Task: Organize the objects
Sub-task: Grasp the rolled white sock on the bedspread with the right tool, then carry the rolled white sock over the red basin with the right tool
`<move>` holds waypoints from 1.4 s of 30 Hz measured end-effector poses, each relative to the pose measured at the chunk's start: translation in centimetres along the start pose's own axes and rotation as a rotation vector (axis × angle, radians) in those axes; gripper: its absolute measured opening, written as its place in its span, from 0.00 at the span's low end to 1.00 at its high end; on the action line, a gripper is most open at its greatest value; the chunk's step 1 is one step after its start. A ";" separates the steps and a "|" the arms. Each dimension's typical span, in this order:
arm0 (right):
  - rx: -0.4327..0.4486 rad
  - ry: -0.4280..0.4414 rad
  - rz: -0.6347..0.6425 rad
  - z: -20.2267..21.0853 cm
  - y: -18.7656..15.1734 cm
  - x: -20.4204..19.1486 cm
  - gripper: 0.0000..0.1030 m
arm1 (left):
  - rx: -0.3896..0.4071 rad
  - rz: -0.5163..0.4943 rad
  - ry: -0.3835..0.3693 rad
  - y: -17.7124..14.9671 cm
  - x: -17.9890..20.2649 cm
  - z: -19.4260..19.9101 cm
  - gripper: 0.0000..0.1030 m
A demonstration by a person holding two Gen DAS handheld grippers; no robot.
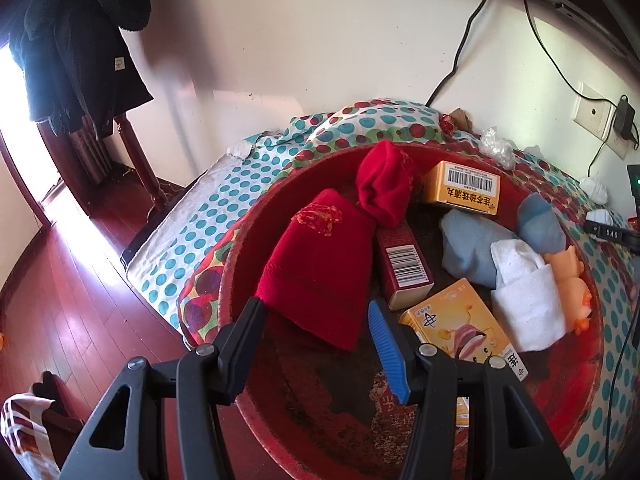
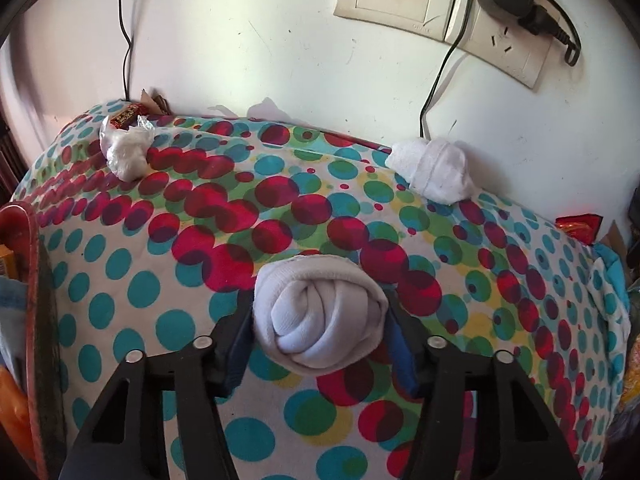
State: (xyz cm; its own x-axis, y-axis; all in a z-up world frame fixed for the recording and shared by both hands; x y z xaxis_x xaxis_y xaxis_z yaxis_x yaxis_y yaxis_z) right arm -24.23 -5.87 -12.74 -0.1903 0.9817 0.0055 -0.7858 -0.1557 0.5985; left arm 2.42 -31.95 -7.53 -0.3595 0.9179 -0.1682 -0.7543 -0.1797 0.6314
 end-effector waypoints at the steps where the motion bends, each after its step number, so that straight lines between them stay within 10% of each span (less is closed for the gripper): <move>1: 0.005 0.006 0.005 0.3 0.0 -0.1 0.52 | 0.000 -0.004 0.002 0.0 0.1 0.0 0.53; 42: 0.114 0.288 0.275 16.2 -3.6 -15.3 0.53 | -0.037 0.089 -0.042 -0.3 -1.8 -0.2 0.54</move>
State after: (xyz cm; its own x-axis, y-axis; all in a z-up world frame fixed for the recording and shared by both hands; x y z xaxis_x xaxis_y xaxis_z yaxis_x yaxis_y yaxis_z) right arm -8.90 -18.59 -1.99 -0.5534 0.8321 -0.0374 -0.6157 -0.3784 0.6911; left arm 3.16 -33.61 -7.61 -0.4030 0.9116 -0.0806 -0.7408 -0.2732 0.6136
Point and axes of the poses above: each gripper's, at about its wrist camera, not at the fingertips, and z roughly against the way its jaws point, x to its right, y to its top, the point moved 2 cm from there along -z, roughly the way its jaws point, and after that the axes turned 10 degrees about -z, right-handed, at the moved point
